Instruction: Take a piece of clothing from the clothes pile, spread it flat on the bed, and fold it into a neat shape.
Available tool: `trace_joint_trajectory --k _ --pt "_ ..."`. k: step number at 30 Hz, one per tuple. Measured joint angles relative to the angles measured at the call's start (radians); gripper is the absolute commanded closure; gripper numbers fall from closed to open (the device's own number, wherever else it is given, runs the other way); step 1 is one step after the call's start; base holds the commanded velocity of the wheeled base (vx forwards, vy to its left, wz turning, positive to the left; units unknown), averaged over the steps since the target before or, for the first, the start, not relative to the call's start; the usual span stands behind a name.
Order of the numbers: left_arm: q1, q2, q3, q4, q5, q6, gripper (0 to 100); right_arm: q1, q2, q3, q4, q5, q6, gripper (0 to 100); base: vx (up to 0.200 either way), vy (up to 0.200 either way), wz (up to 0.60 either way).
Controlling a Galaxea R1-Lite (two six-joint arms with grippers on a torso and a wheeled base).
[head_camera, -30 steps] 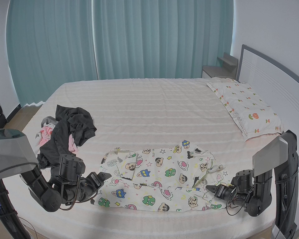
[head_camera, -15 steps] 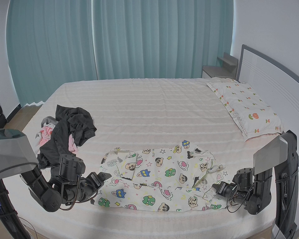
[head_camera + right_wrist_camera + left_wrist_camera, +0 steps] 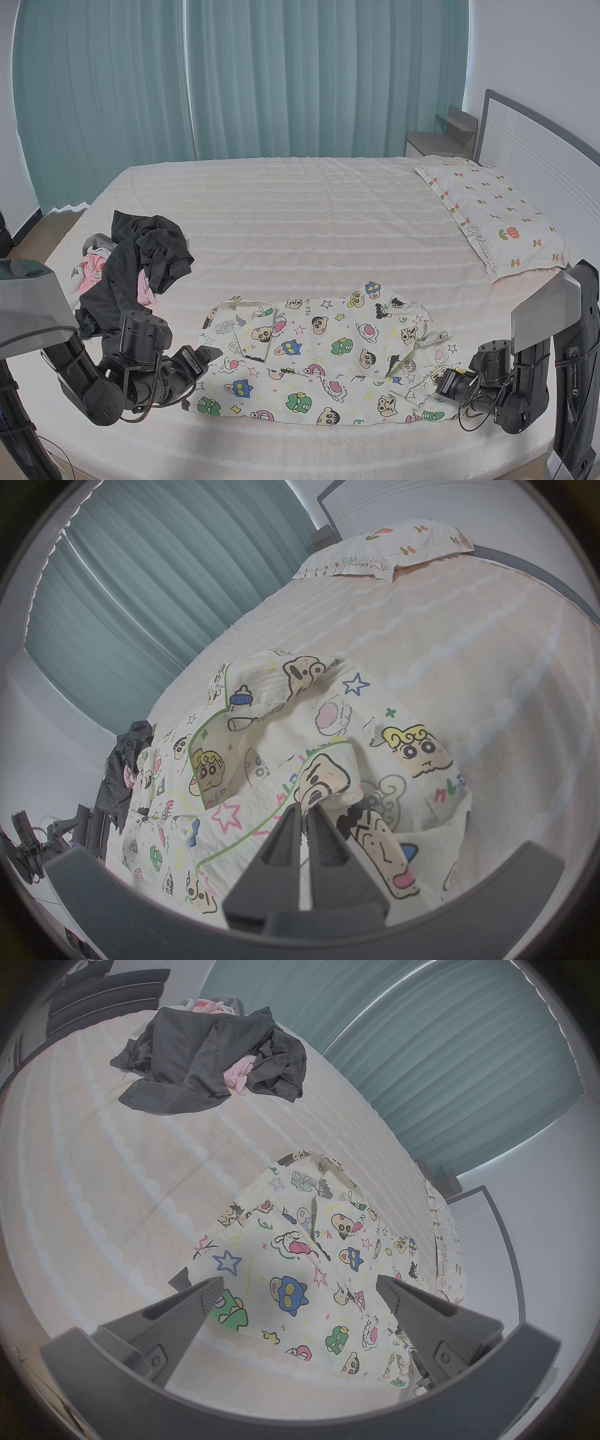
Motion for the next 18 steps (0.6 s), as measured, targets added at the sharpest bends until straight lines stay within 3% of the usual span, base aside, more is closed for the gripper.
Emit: trace_joint_trajectory --k 8,18 --pt "0.0 0.004 -0.001 0.0 0.001 0.0 0 0.011 -0.103 0.099 0.0 0.004 0.0 100 0.0 0.0 0.0" --pt "0.0 0.006 -0.001 0.0 0.0 0.0 0 0.093 -0.191 0.177 0.0 -0.008 -0.005 100 0.0 0.0 0.0"
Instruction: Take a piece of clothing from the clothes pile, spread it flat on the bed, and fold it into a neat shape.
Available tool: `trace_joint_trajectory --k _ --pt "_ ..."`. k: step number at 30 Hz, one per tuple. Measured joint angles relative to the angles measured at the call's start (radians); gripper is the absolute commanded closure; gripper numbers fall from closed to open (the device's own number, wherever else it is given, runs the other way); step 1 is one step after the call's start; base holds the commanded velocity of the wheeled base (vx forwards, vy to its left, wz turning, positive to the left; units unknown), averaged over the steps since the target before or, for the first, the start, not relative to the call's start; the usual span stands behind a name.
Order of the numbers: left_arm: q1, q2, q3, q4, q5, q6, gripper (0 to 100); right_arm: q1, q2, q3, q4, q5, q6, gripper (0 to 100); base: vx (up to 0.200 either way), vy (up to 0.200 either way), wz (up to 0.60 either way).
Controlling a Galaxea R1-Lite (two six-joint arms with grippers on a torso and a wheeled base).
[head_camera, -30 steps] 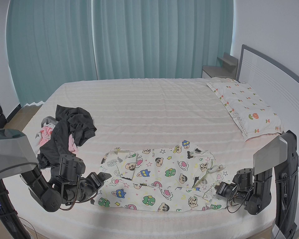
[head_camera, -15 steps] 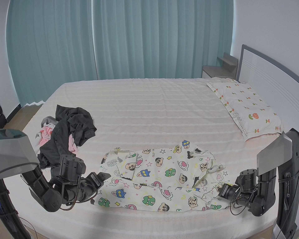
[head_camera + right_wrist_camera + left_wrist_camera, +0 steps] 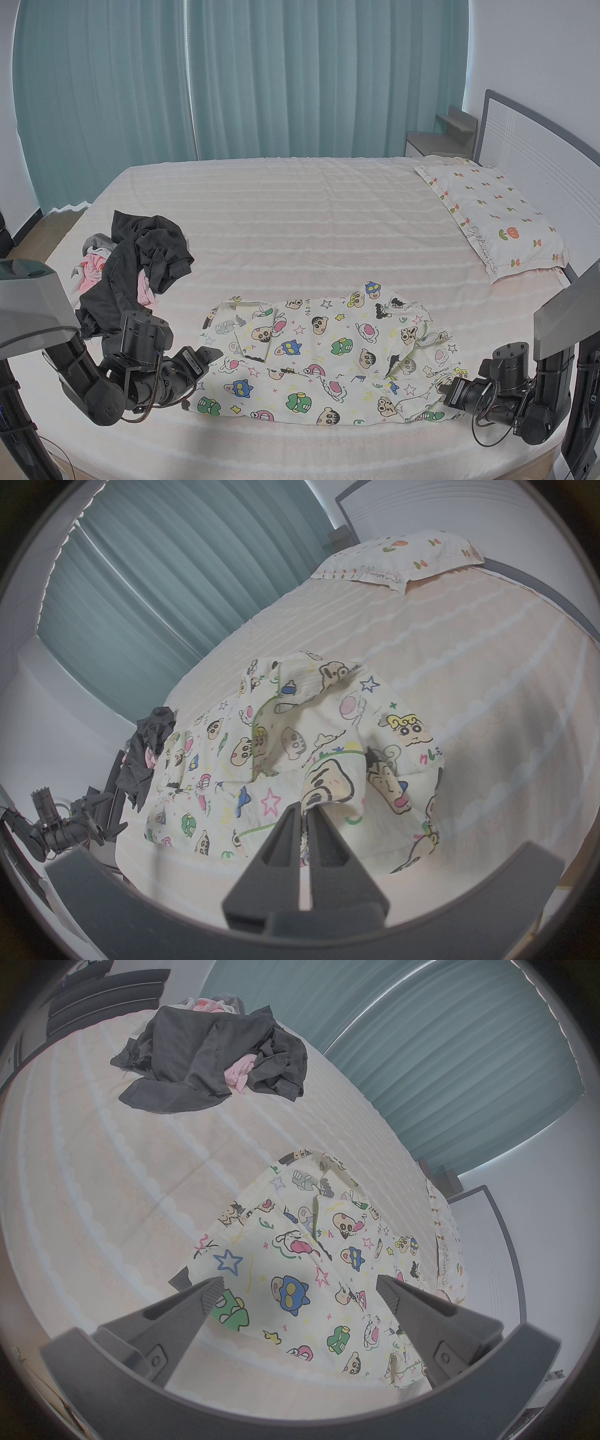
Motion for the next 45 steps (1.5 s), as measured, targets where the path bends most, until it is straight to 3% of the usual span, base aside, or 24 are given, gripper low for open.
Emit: trace_joint_trajectory --k 13,24,25,40,45 --pt "0.0 0.001 0.001 0.0 0.0 0.0 0 0.064 0.009 0.004 0.0 -0.149 -0.007 100 0.0 0.0 0.0" --pt "0.002 0.001 0.0 0.0 -0.001 0.0 0 0.082 0.024 0.004 0.055 -0.157 -0.025 100 0.0 0.0 0.0" --pt "0.002 0.001 0.0 0.0 0.0 0.0 0 0.083 0.023 0.004 0.065 -0.158 -0.026 0 0.0 0.0 0.0" --pt "0.001 0.001 0.001 0.0 0.0 0.0 0 0.108 -0.035 0.004 0.149 -0.158 -0.038 0 0.0 0.0 0.0" --pt "0.001 0.001 0.001 0.0 0.0 0.0 0 0.077 -0.087 0.004 0.161 -0.15 -0.076 0 0.0 0.0 0.0"
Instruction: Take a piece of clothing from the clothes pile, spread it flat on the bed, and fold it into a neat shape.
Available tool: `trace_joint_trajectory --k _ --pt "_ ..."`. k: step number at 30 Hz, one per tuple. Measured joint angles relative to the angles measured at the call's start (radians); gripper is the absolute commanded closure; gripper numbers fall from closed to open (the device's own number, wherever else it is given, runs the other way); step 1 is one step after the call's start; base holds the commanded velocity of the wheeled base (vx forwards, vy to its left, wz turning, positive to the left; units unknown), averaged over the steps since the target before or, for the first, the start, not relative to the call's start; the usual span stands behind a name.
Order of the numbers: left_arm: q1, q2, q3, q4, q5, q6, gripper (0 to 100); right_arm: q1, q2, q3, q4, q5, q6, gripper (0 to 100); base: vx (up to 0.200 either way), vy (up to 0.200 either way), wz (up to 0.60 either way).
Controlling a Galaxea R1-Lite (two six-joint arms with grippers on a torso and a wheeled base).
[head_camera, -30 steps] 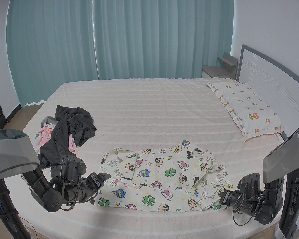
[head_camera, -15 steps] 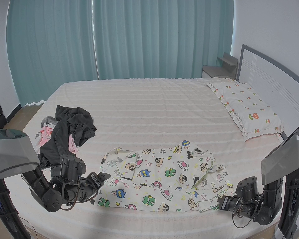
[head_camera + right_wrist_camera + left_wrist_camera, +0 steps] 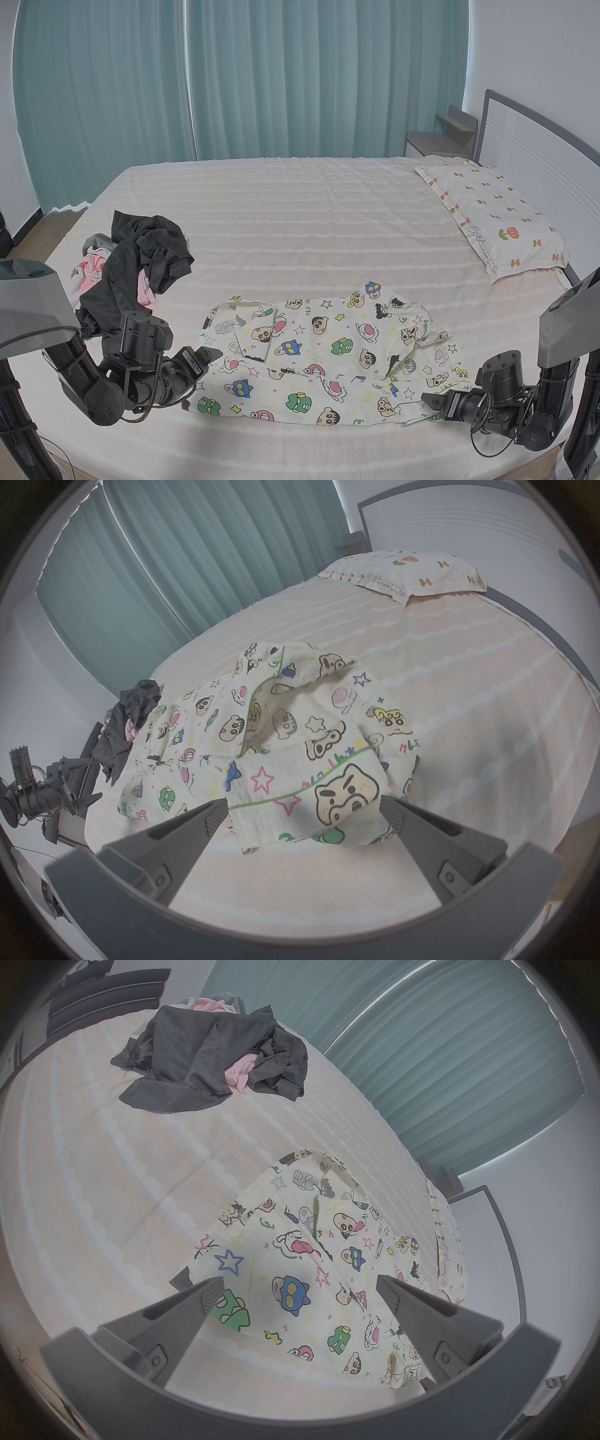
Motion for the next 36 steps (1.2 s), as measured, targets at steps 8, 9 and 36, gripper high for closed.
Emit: trace_joint_trajectory --k 8,9,36 --pt "0.0 0.0 0.001 0.0 0.0 0.0 0 -0.137 0.003 0.0 -0.045 0.14 -0.08 0 0.0 0.0 0.0" --pt "0.0 0.0 0.001 0.0 0.0 0.0 0 -0.154 0.01 0.0 -0.061 0.168 -0.083 0 0.0 0.0 0.0" --pt "0.0 0.005 -0.001 0.0 0.002 0.002 0 -0.294 0.204 -0.009 -0.161 0.318 -0.147 100 0.0 0.0 0.0"
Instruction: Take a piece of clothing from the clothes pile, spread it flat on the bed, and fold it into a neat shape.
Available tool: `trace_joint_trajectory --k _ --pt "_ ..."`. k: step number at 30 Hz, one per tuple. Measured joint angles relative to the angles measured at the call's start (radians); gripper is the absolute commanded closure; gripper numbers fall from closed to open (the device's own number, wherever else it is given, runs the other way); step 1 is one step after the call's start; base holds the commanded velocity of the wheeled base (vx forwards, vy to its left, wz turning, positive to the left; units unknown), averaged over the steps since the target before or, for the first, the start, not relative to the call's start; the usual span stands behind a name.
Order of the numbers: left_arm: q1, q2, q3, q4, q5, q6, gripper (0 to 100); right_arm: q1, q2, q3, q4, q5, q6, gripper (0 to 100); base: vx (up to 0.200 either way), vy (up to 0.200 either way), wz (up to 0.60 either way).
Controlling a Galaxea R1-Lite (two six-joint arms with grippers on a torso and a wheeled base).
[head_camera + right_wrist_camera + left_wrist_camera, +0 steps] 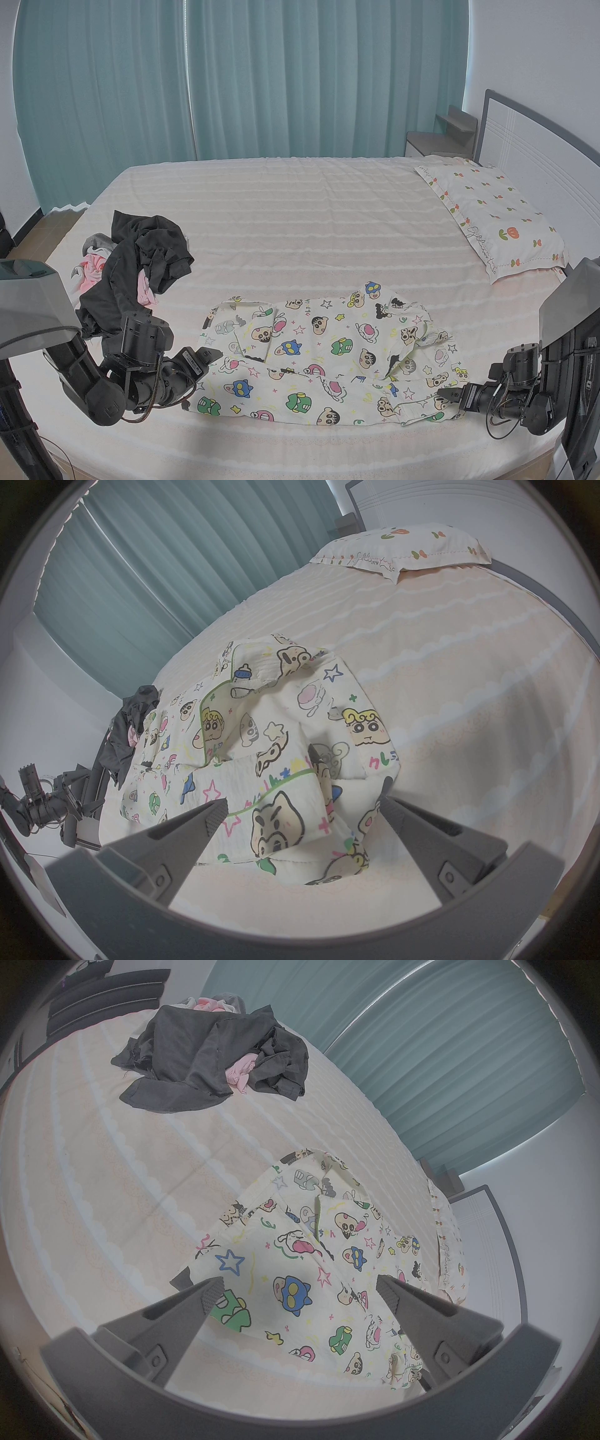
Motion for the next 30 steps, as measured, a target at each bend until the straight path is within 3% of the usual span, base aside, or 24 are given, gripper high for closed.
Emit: trace_joint_trajectory --k 24,25,30 --pt "0.0 0.003 0.0 0.0 0.0 0.0 0 0.039 -0.062 0.009 0.001 -0.031 -0.001 100 0.0 0.0 0.0" --pt "0.0 0.003 0.0 0.0 0.0 0.0 0 0.041 -0.062 0.009 0.001 -0.038 -0.001 0 0.0 0.0 0.0" --pt "0.0 0.003 0.0 0.0 -0.002 0.0 0 0.044 -0.066 0.009 0.005 -0.077 -0.006 0 0.0 0.0 0.0"
